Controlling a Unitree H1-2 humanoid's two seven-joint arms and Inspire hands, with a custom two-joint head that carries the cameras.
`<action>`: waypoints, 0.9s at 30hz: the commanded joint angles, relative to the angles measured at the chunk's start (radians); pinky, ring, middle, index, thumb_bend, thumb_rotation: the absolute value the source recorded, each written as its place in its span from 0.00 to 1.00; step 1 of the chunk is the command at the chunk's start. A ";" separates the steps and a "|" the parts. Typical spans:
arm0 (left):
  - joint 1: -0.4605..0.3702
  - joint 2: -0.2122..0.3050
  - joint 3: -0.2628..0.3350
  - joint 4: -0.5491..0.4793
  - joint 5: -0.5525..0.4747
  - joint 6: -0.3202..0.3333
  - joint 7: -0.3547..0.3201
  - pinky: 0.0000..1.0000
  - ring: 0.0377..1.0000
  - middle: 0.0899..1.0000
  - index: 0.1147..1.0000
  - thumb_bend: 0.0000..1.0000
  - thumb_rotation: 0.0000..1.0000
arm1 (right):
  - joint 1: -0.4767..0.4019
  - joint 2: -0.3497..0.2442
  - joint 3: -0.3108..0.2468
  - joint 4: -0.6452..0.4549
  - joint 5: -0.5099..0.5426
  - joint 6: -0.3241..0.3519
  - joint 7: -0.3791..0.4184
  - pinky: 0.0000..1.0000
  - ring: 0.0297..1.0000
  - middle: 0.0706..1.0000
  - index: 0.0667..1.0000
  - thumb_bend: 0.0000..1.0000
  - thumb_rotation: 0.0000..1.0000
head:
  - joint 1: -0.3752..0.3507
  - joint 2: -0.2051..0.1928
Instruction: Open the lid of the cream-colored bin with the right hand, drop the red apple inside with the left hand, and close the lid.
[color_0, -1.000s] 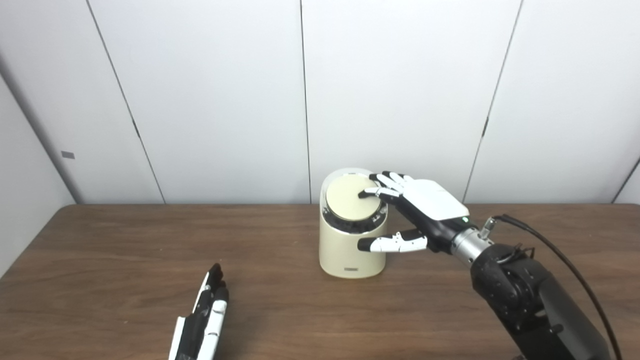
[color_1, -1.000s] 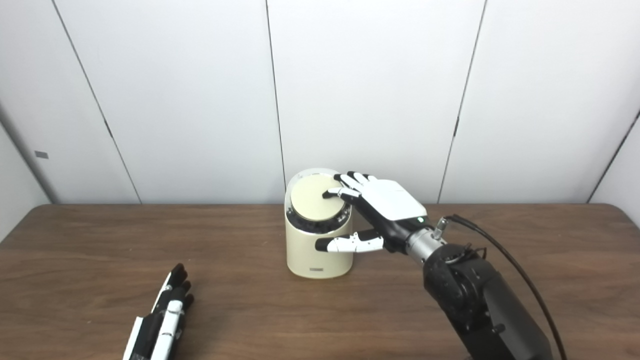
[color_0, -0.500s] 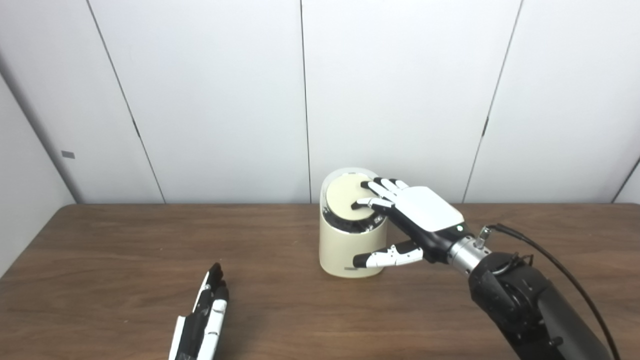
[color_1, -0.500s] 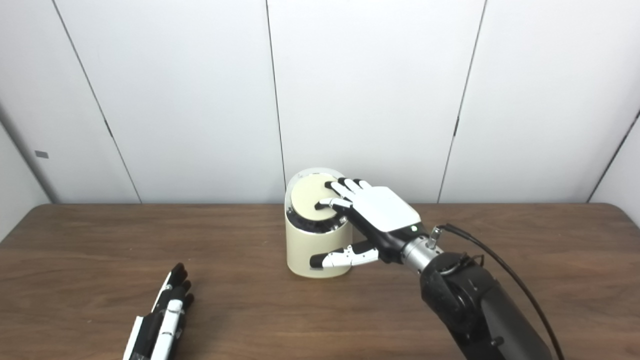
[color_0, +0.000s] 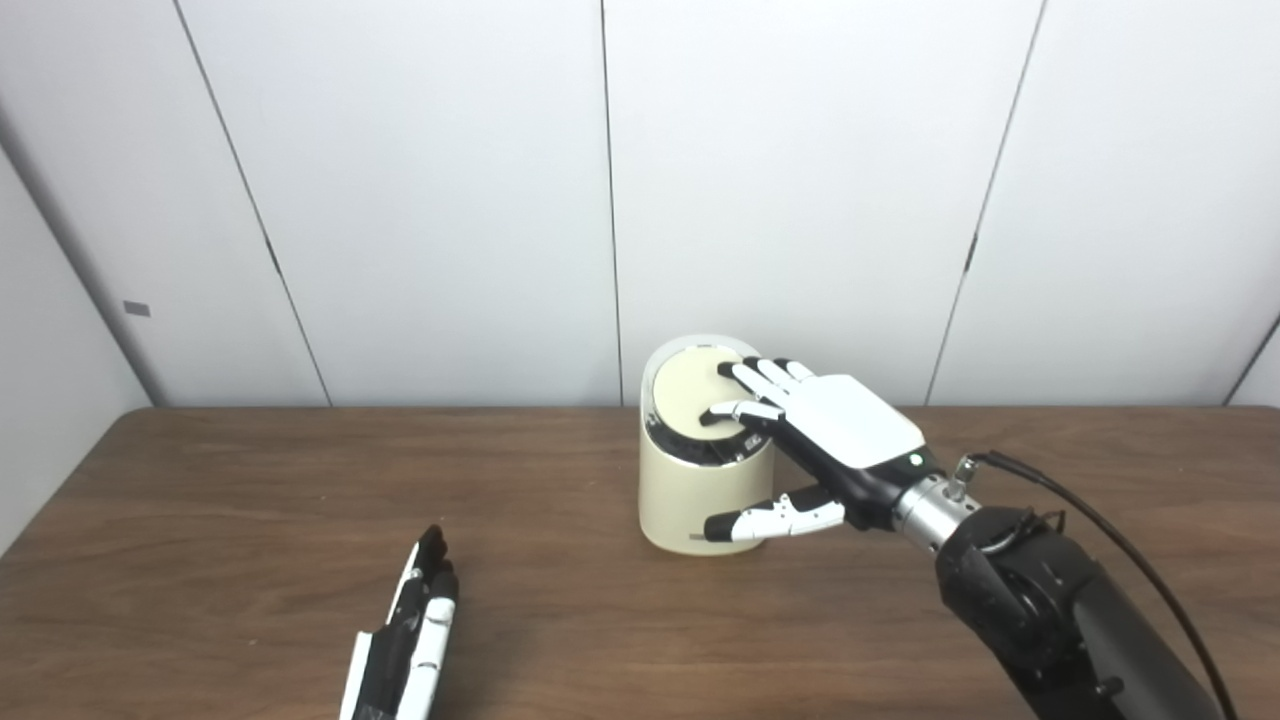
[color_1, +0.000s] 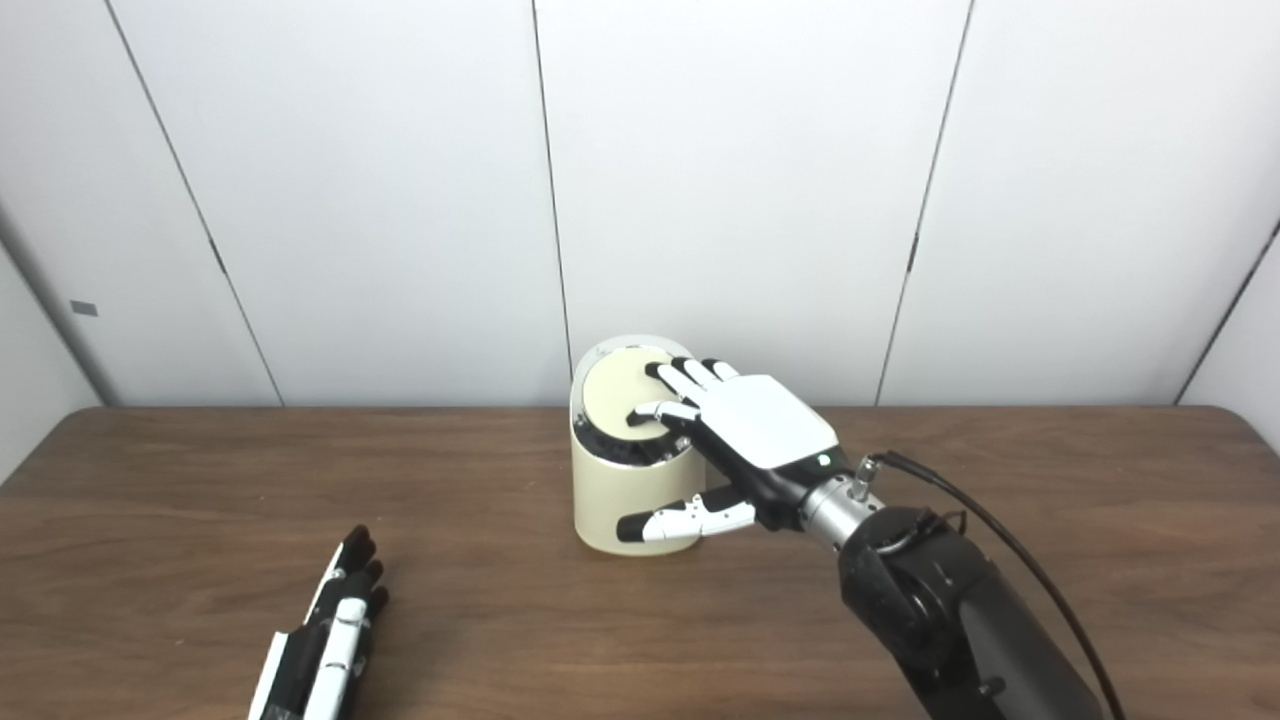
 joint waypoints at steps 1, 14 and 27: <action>0.002 -0.004 -0.013 -0.017 -0.003 0.009 -0.010 0.99 1.00 1.00 1.00 0.55 0.74 | -0.021 -0.018 0.012 -0.003 -0.022 0.006 0.052 1.00 1.00 1.00 0.73 0.71 1.00 | 0.000 0.000; 0.002 -0.007 -0.018 -0.031 0.001 0.020 -0.006 1.00 1.00 1.00 1.00 0.56 0.75 | -0.021 -0.017 0.003 -0.014 -0.012 0.030 0.098 1.00 1.00 1.00 0.76 0.76 1.00 | 0.006 0.001; 0.004 0.001 -0.016 -0.022 -0.005 0.018 -0.013 1.00 1.00 1.00 1.00 0.57 0.69 | 0.021 0.005 -0.140 -0.191 0.048 0.083 0.068 1.00 1.00 1.00 0.83 0.68 0.99 | 0.000 0.002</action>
